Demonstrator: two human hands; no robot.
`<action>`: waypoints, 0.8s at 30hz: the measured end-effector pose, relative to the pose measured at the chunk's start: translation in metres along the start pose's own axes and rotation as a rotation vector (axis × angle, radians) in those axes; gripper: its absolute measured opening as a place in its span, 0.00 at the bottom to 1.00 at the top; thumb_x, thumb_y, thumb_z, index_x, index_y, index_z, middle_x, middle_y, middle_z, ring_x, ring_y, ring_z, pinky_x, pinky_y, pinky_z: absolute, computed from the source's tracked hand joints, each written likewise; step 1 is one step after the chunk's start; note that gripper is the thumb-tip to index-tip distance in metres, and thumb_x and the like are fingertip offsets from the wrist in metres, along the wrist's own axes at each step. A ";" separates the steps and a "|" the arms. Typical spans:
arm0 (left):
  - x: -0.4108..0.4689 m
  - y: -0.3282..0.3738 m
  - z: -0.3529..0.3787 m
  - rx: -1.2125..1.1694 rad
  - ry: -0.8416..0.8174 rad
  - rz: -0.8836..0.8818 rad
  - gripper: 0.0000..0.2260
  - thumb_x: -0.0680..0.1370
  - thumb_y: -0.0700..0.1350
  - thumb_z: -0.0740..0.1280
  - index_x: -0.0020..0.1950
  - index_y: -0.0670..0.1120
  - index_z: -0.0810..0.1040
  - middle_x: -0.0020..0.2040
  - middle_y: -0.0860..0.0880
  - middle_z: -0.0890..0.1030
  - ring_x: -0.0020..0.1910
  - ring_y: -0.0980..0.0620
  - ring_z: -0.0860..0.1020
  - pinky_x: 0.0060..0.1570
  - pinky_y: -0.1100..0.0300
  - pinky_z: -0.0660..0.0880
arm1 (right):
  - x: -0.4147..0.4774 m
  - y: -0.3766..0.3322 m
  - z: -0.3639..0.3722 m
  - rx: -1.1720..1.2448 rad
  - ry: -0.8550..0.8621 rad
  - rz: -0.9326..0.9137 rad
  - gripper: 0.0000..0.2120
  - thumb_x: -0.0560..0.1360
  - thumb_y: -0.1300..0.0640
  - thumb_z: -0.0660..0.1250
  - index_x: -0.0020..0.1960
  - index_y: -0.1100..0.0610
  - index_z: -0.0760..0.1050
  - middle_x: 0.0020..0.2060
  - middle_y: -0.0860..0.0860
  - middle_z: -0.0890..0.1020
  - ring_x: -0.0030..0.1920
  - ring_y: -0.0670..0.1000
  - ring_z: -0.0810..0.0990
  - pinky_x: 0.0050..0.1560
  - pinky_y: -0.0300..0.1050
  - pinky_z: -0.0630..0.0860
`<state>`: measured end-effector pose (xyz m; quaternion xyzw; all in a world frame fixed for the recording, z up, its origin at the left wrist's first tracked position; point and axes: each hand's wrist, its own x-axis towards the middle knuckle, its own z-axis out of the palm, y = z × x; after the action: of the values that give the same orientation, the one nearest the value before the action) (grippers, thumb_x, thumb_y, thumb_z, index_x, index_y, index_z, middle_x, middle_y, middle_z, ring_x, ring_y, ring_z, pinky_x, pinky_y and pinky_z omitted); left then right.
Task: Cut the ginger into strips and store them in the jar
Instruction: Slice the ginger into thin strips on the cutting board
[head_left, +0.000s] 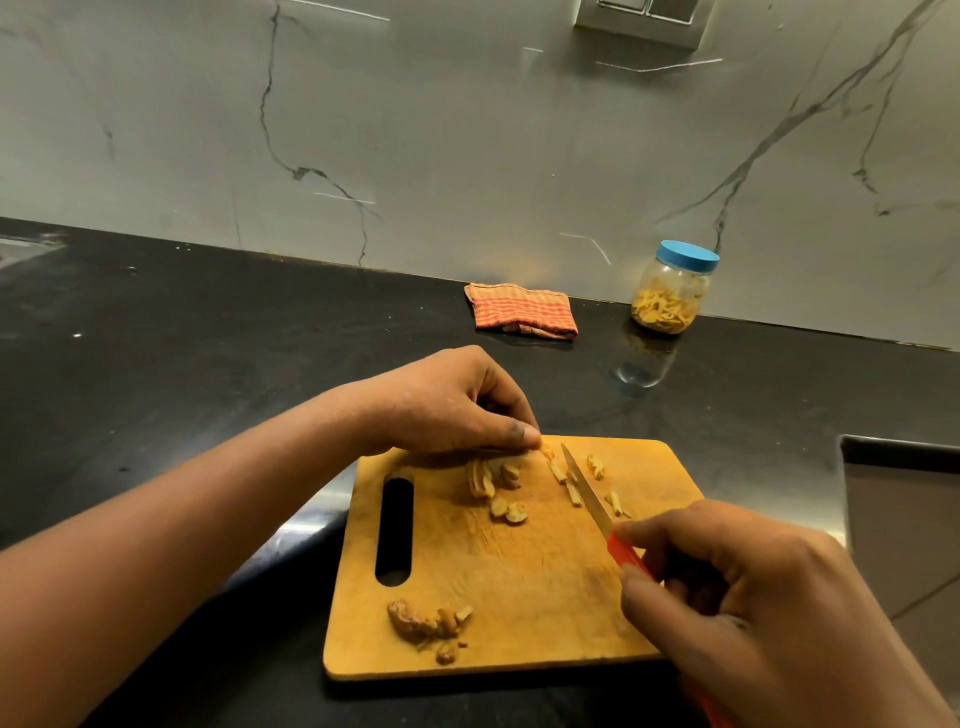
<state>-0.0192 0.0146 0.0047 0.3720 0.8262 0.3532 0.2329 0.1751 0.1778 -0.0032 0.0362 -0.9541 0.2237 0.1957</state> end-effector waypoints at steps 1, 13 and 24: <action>0.001 0.001 0.003 0.007 0.041 0.016 0.07 0.76 0.50 0.71 0.52 0.51 0.86 0.46 0.56 0.85 0.47 0.61 0.82 0.45 0.69 0.77 | 0.000 0.001 0.001 0.014 -0.001 0.001 0.13 0.64 0.44 0.66 0.43 0.46 0.85 0.27 0.41 0.77 0.29 0.41 0.77 0.29 0.24 0.67; 0.007 0.007 0.022 0.030 0.189 0.095 0.09 0.66 0.48 0.80 0.44 0.50 0.86 0.32 0.60 0.81 0.34 0.67 0.79 0.32 0.74 0.72 | -0.004 -0.002 -0.004 0.061 0.018 -0.059 0.12 0.64 0.45 0.67 0.43 0.47 0.85 0.28 0.40 0.78 0.28 0.39 0.76 0.28 0.25 0.69; 0.012 0.013 0.025 0.371 0.134 0.099 0.11 0.80 0.43 0.67 0.59 0.55 0.83 0.59 0.56 0.77 0.49 0.57 0.77 0.50 0.65 0.76 | -0.010 -0.003 -0.010 0.071 0.023 0.004 0.11 0.63 0.45 0.69 0.42 0.45 0.84 0.28 0.40 0.78 0.27 0.39 0.77 0.28 0.25 0.69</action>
<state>-0.0048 0.0403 -0.0033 0.4246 0.8714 0.2298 0.0870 0.1885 0.1792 0.0024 0.0385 -0.9434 0.2580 0.2050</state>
